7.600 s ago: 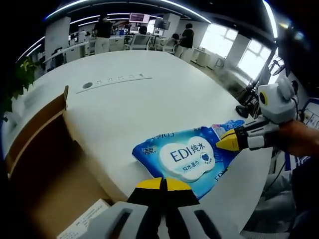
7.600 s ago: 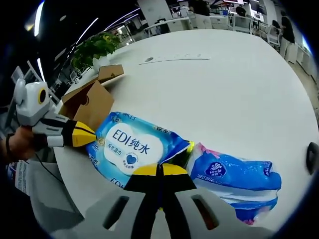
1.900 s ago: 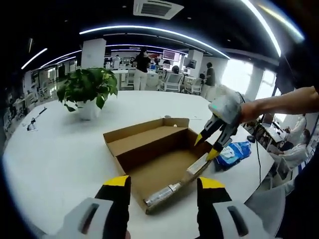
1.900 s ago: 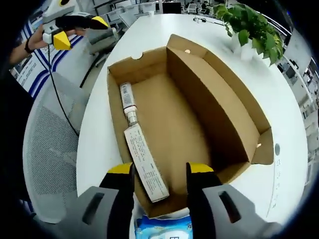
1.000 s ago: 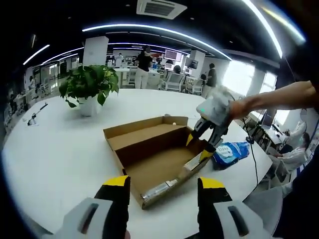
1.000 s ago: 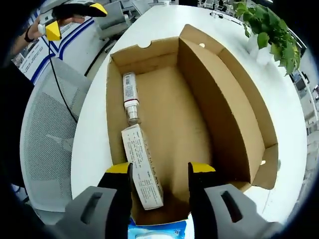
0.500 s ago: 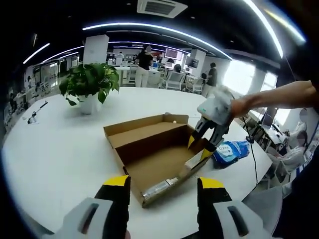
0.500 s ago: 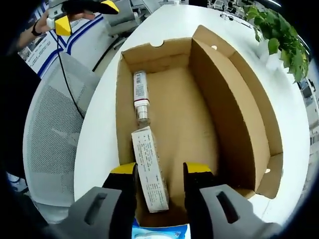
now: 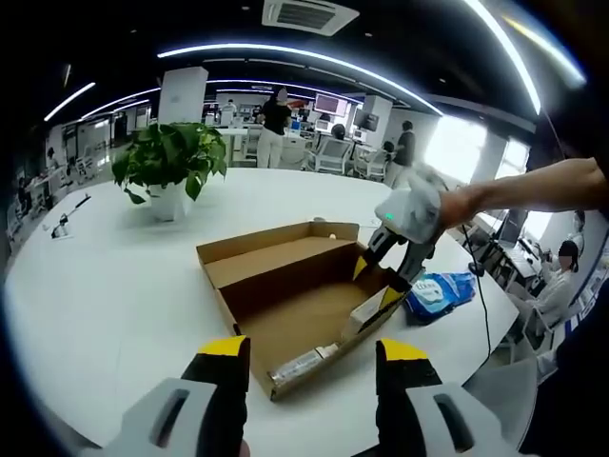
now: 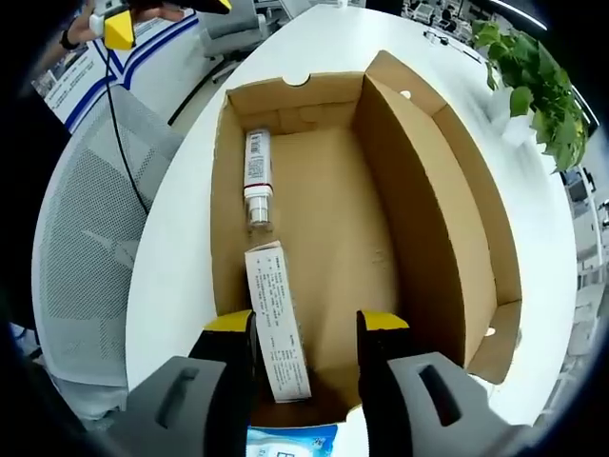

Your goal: Operate the shoe box by opening the lid, removing the specified soft item, and placing it in the target area until the item is outside and the box remains undamaged.

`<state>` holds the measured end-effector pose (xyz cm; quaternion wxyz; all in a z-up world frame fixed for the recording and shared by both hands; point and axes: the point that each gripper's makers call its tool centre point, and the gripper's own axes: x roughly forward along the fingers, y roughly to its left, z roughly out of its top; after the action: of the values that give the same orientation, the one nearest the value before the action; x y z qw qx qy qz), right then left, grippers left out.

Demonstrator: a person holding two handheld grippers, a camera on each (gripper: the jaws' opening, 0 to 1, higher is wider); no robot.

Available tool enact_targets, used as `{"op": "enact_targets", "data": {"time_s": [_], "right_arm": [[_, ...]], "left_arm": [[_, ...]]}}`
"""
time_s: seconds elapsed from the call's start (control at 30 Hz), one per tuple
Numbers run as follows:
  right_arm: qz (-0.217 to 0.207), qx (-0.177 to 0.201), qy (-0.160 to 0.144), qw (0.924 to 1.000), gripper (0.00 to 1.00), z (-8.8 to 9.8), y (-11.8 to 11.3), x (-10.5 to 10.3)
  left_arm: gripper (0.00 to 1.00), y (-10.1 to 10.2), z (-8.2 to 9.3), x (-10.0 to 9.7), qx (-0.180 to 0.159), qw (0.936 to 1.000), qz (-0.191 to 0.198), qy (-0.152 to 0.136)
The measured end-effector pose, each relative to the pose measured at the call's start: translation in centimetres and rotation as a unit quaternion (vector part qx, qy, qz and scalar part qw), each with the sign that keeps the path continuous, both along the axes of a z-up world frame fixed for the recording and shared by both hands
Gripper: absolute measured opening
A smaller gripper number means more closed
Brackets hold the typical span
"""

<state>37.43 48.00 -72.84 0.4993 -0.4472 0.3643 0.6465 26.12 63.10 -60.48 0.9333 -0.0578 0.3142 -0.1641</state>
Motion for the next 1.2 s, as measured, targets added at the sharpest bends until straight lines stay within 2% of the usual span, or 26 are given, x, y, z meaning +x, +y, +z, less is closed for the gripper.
{"op": "enact_targets", "data": {"time_s": [0.1, 0.17, 0.33, 0.57, 0.63, 1.1, 1.2], "right_arm": [[0.009, -0.002, 0.012, 0.9999, 0.38, -0.1, -0.1, -0.6], [0.016, -0.003, 0.011, 0.9998, 0.35, -0.2, 0.0, -0.8], [0.038, -0.025, -0.007, 0.9989, 0.31, -1.5, 0.0, -1.0], [0.033, -0.046, -0.005, 0.9984, 0.18, -3.1, -0.2, -1.4], [0.029, -0.050, -0.005, 0.9983, 0.18, -3.6, -0.4, -1.5], [0.002, -0.044, 0.008, 0.9990, 0.18, -2.6, -0.3, -2.1], [-0.005, -0.039, 0.014, 0.9991, 0.18, -2.3, -0.2, -1.7]], "left_arm": [[0.54, -0.1, -0.1, -0.1, 0.000, 1.0000, -0.001, 0.002], [0.54, -0.2, -0.2, -0.1, -0.002, 1.0000, -0.001, 0.003], [0.54, -0.2, -0.1, 0.1, -0.001, 1.0000, -0.004, 0.003], [0.54, 0.1, 0.3, 0.4, 0.001, 1.0000, -0.004, 0.000], [0.54, 0.2, 0.3, 0.4, 0.003, 1.0000, -0.003, 0.000], [0.54, 0.1, 0.5, 0.6, -0.003, 1.0000, 0.000, 0.004], [0.53, 0.3, 0.6, 0.8, -0.004, 1.0000, 0.004, 0.003]]}}
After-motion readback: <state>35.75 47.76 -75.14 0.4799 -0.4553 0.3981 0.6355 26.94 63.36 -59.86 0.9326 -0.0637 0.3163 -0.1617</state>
